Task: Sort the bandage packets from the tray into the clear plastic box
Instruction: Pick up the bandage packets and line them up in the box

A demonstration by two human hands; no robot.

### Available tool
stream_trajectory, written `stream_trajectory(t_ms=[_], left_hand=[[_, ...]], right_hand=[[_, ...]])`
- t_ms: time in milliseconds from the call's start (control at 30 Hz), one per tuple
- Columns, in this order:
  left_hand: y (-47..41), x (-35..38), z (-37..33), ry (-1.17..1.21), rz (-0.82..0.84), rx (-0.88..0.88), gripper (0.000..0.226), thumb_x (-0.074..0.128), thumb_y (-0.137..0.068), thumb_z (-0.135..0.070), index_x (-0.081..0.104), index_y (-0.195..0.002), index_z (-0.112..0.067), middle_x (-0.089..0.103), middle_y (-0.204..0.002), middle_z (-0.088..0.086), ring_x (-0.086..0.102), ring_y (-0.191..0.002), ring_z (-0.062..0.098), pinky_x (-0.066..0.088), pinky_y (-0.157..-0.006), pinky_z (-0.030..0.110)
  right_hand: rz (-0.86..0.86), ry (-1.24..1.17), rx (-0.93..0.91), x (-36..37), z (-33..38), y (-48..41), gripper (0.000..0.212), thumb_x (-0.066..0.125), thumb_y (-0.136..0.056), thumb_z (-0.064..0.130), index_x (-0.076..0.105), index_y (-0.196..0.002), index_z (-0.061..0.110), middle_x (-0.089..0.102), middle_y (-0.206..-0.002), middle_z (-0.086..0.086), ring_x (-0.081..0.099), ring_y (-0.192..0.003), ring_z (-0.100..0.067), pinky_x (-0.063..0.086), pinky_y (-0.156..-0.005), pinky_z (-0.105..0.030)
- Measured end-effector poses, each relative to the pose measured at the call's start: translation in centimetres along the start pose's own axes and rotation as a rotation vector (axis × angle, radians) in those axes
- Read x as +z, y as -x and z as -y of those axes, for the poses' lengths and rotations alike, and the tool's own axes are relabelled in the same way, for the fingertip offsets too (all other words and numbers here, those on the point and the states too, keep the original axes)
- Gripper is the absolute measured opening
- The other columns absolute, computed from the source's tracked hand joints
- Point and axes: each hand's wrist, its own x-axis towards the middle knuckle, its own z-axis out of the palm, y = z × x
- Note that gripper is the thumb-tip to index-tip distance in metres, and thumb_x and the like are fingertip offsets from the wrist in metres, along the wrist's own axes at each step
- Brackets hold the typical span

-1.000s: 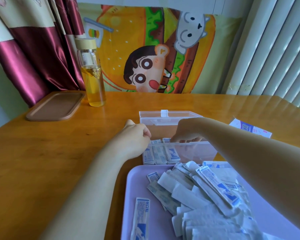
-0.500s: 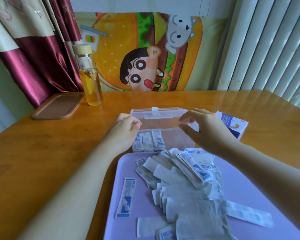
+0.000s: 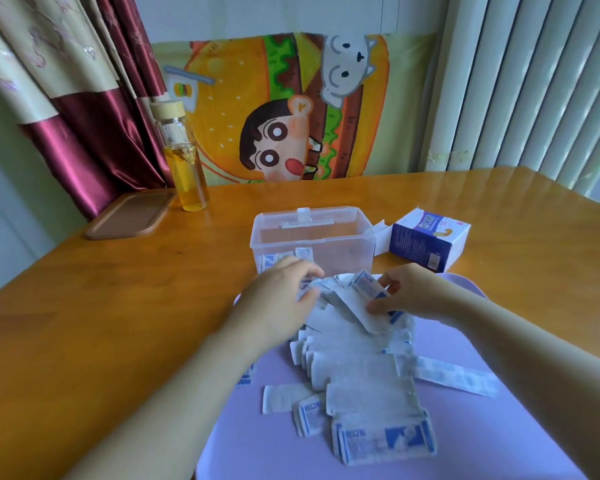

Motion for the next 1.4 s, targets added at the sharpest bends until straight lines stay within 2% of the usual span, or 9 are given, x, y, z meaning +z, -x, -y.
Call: stream_trajectory(t_ms=[133,267,367,467,600,700,900,1133,1400], left_hand=[[-0.5,1.7,-1.7,-0.114,0.155,-0.065,0.032,0.051,-0.092,-0.036,0.054,-0.124,-0.031,0.052,-0.121,-0.015,0.053,-0.111,0.007,0.038,-0.081,0.017],[-2.0,2.7,-2.6,-0.107,0.232,-0.064,0.054,0.055,-0.089,-0.041,0.038,-0.140,-0.032,0.039,-0.139,-0.004,0.044,-0.124,0.018,0.039,-0.101,0.036],[-2.6,2.8,-3.3,-0.244,0.393,0.080,0.059,0.050,-0.091,-0.018,0.031,-0.143,-0.037,0.022,-0.152,-0.007,0.024,-0.137,0.020,0.029,-0.109,0.035],[-3.0,2.9,-3.7,-0.266,0.563,0.191,0.064,0.041,-0.081,0.005,0.047,-0.133,-0.032,0.038,-0.141,-0.009,0.032,-0.129,0.020,0.035,-0.104,0.038],[-3.5,3.7,-3.1,-0.270,0.458,0.276,0.050,0.043,-0.076,0.002,0.063,-0.109,-0.029,0.057,-0.117,-0.009,0.050,-0.109,0.018,0.047,-0.087,0.041],[-3.7,3.5,-2.6,-0.079,0.304,0.206,0.040,0.040,-0.088,-0.007,0.068,-0.101,-0.033,0.066,-0.111,-0.010,0.057,-0.102,0.014,0.048,-0.088,0.038],[-2.8,1.1,-2.7,0.720,0.095,-0.208,0.016,0.054,-0.095,-0.019,0.069,-0.088,-0.023,0.074,-0.088,-0.011,0.069,-0.083,0.010,0.054,-0.074,0.031],[-1.4,2.1,-3.5,1.004,0.067,-0.389,0.013,0.072,-0.080,-0.013,0.071,-0.093,-0.015,0.075,-0.092,0.005,0.071,-0.088,0.022,0.055,-0.082,0.037],[-0.4,2.8,-5.1,1.406,0.072,-0.547,0.027,0.040,-0.101,-0.020,0.065,-0.105,-0.011,0.071,-0.104,0.017,0.068,-0.096,0.031,0.055,-0.083,0.044]], right_hand=[[-0.040,-0.157,0.035,-0.8,-1.0,0.4,0.021,0.079,-0.072,0.026,0.070,-0.083,0.011,0.065,-0.077,-0.004,0.059,-0.074,-0.019,0.043,-0.060,-0.024],[-0.041,-0.346,0.027,-1.5,-2.1,1.3,0.022,0.077,-0.075,0.029,0.071,-0.089,0.014,0.071,-0.087,-0.008,0.059,-0.073,-0.017,0.044,-0.061,-0.028],[-0.065,-0.433,0.031,-1.9,-3.4,1.7,0.011,0.072,-0.079,0.032,0.072,-0.085,0.023,0.072,-0.083,-0.004,0.052,-0.069,-0.016,0.040,-0.060,-0.027],[-0.044,-0.500,0.048,-2.1,-4.4,2.1,0.014,0.072,-0.078,0.034,0.074,-0.085,0.022,0.073,-0.089,-0.005,0.054,-0.074,-0.016,0.041,-0.063,-0.028],[-0.011,-0.565,0.048,-1.8,-4.7,2.2,0.014,0.069,-0.083,0.029,0.072,-0.091,0.017,0.074,-0.093,-0.004,0.059,-0.078,-0.014,0.041,-0.062,-0.026],[-0.031,-0.649,0.039,-1.5,-4.7,2.2,0.013,0.067,-0.085,0.026,0.071,-0.093,0.015,0.074,-0.094,-0.005,0.061,-0.077,-0.014,0.041,-0.063,-0.026],[-0.034,-0.893,0.004,-1.6,-3.6,2.9,0.013,0.061,-0.089,0.020,0.069,-0.097,0.013,0.073,-0.098,-0.007,0.063,-0.078,-0.012,0.044,-0.069,-0.026],[0.018,-0.944,-0.077,0.4,-0.7,3.6,0.020,0.062,-0.087,0.025,0.069,-0.105,0.019,0.073,-0.102,-0.007,0.065,-0.098,-0.023,0.044,-0.092,-0.039],[-0.133,-0.854,-0.009,2.7,1.3,3.8,0.008,0.060,-0.090,0.023,0.064,-0.084,0.027,0.073,-0.090,-0.003,0.065,-0.078,-0.017,0.047,-0.067,-0.028]])
